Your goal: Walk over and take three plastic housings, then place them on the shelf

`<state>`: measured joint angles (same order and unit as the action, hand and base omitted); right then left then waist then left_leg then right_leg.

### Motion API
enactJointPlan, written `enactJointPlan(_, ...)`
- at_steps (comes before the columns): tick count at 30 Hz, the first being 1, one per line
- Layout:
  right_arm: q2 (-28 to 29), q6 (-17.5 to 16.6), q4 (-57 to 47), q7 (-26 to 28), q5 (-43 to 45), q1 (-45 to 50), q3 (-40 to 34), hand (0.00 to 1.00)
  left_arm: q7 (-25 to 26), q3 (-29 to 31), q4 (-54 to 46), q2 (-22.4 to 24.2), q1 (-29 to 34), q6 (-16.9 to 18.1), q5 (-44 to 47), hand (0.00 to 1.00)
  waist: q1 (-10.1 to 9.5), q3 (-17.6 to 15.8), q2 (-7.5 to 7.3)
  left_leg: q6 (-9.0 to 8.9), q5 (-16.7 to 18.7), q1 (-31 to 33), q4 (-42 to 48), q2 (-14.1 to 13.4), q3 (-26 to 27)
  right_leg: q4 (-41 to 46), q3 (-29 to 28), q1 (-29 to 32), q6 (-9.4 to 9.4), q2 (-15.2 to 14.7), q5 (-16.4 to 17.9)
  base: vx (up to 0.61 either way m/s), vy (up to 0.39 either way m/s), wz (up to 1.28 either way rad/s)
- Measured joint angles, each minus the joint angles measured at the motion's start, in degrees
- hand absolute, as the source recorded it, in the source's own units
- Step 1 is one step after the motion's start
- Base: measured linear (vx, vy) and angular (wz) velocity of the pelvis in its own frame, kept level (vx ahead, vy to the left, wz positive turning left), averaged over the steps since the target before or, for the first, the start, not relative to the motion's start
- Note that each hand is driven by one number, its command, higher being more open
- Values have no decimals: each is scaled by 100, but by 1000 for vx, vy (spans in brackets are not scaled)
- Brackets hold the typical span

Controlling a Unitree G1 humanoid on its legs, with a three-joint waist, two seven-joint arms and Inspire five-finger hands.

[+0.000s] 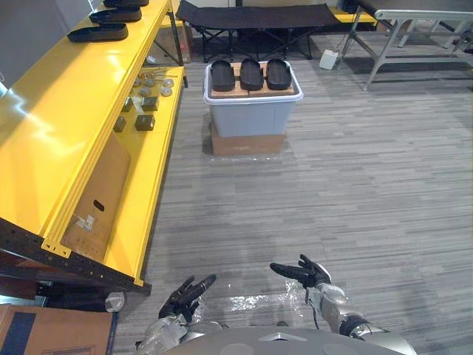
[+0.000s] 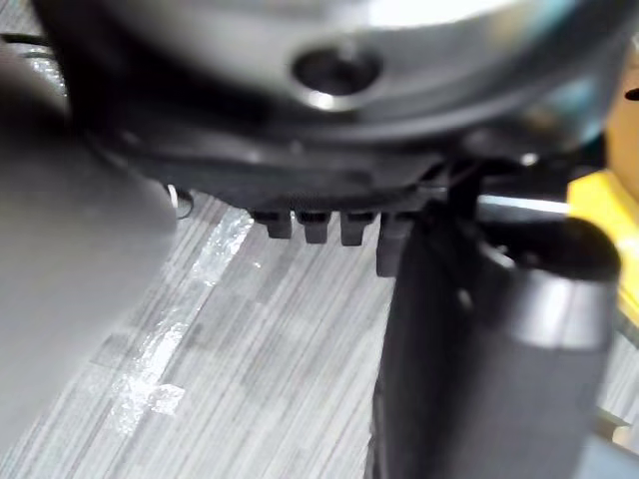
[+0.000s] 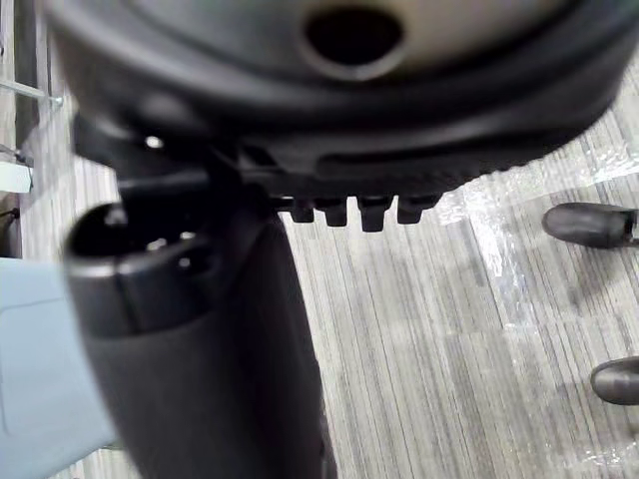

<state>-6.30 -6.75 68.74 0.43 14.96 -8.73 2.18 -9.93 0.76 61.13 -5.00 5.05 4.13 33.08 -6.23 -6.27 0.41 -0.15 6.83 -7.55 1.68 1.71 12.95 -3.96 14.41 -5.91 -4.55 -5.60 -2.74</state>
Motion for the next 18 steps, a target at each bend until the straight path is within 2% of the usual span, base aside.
enactJointPlan(1,3,-36,-7,-16,0,36,-6,100,8,-7,-1,0,0,12,0,100,5,-3,2,33,8,8,9,9,-1,11,-1,9,-3,-11,-2,-66,16,-7)
enactJointPlan(2,5,-87,-15,-56,0,105,-66,100,19,-44,-2,-18,1,45,-1,100,3,-35,37,166,66,20,56,20,-9,250,0,107,-50,-52,106,-40,43,3)
enactJointPlan(4,-9,-172,-30,-105,9,238,-172,100,31,-111,-25,9,1,51,-4,100,36,-119,95,323,213,114,265,21,-56,1424,32,591,-204,-244,508,-64,78,11)
enactJointPlan(5,-49,-221,-74,-116,24,323,-212,100,30,-188,-77,14,-30,55,-75,100,38,-241,144,384,271,114,436,29,-82,2660,196,1113,-55,-477,683,-83,121,21)
enactJointPlan(6,-7,-284,-98,-108,128,377,-204,100,14,-209,-203,-34,-22,74,-216,100,50,-373,105,479,296,36,546,109,-106,3680,390,1492,76,-814,780,-51,125,20)
enactJointPlan(7,27,-346,-117,-127,130,387,-203,100,20,-216,-231,-84,-20,83,-227,100,55,-435,31,493,302,-29,576,153,-116,3883,444,1554,132,-904,848,11,95,18)
enactJointPlan(8,40,-426,-155,-96,180,360,-138,100,62,-214,-255,-172,-16,74,-229,100,52,-490,-57,515,340,-60,629,175,-141,3733,540,1583,109,-919,933,73,59,12)
enactJointPlan(10,52,-477,-156,-89,226,276,-29,100,114,-213,-284,-221,-68,48,-243,100,20,-510,-92,492,361,-66,645,114,-173,2827,737,1456,47,-712,888,94,26,6)
enactJointPlan(11,62,-482,-156,-90,228,209,38,100,118,-211,-318,-233,-70,23,-243,100,6,-528,-113,460,391,-39,682,59,-172,2316,779,1409,-31,-539,805,92,-23,-3)
enactJointPlan(12,108,-481,-154,-95,229,127,84,100,108,-213,-317,-270,-84,-83,-290,100,7,-559,-141,398,479,26,804,8,-173,1695,886,1397,-16,-349,680,84,-38,-4)
enactJointPlan(13,131,-480,-154,-102,231,117,84,100,102,-212,-317,-283,-104,-119,-355,100,8,-569,-150,372,530,35,858,4,-173,1576,913,1408,105,-318,602,89,-68,0)
enactJointPlan(14,151,-479,-145,-114,232,137,83,100,90,-218,-314,-292,-131,-165,-467,100,23,-580,-155,339,645,39,978,7,-178,1626,898,1416,311,-322,488,138,-109,-5)
enactJointPlan(15,154,-474,-139,-125,232,212,83,100,53,-216,-313,-267,-142,-178,-484,100,23,-599,-141,260,918,7,1245,-13,-171,1917,894,1418,491,-379,380,120,-95,-7)
enactJointPlan(16,153,-474,-139,-139,232,251,83,100,42,-216,-310,-254,-148,-180,-539,100,26,-605,-100,205,1065,10,1355,-36,-173,2090,900,1444,501,-408,387,138,-95,-13)
enactJointPlan(17,139,-471,-136,-155,230,304,82,100,39,-215,-297,-224,-187,-188,-680,100,35,-590,-31,189,1242,10,1501,-94,-177,2390,900,1520,605,-411,546,103,-55,-10)
enactJointPlan(18,124,-470,-142,-162,228,350,76,100,40,-215,-285,-184,-206,-220,-694,100,69,-564,40,175,1401,24,1621,-157,-176,2632,893,1595,615,-407,760,280,-123,-8)
